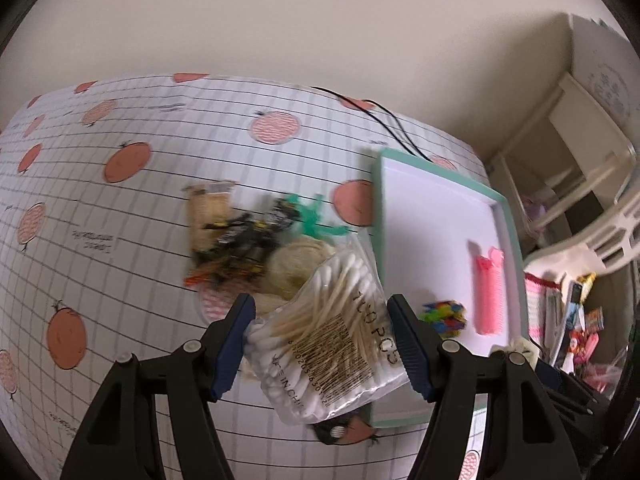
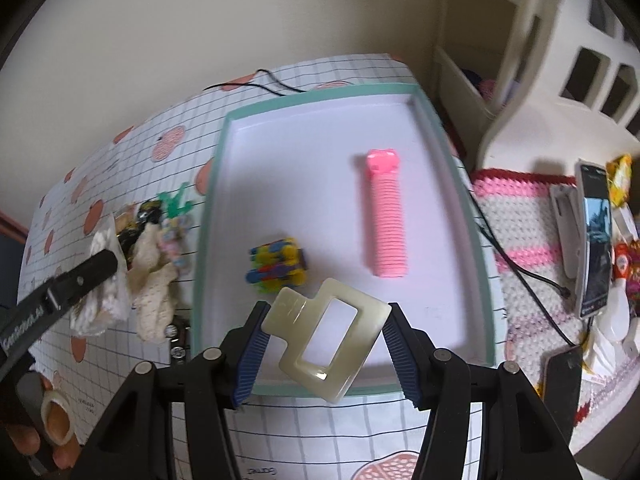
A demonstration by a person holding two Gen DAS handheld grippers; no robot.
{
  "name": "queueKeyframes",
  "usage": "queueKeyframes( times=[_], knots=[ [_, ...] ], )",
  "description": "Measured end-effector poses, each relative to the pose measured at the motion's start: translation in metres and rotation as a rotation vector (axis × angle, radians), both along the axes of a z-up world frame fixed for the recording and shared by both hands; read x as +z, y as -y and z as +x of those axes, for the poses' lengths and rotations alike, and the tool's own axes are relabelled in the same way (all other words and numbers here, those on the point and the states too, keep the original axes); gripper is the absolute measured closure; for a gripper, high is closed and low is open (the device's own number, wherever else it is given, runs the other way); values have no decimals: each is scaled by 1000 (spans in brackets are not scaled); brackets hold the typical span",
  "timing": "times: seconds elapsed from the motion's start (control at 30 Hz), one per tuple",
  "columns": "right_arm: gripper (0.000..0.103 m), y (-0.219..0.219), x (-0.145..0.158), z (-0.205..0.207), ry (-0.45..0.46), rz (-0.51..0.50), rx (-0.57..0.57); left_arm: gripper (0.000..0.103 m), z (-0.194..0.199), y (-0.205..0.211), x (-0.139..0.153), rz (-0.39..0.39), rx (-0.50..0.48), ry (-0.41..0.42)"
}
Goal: Organize objects
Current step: 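Carry the swab bag and cream clip over the white tray with both tools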
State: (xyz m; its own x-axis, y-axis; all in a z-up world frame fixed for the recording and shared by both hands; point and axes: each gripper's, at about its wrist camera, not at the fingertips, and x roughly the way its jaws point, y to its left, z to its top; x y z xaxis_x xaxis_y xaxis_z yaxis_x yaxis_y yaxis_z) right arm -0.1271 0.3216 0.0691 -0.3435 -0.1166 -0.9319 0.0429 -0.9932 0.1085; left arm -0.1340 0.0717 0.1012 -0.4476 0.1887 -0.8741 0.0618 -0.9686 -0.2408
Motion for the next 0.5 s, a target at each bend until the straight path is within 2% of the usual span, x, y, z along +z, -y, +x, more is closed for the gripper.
queueKeyframes(
  times=[0.5],
  knots=[
    [43, -50, -6, -2, -3, 18, -129, 34, 8, -75, -13, 14, -200, 30]
  ],
)
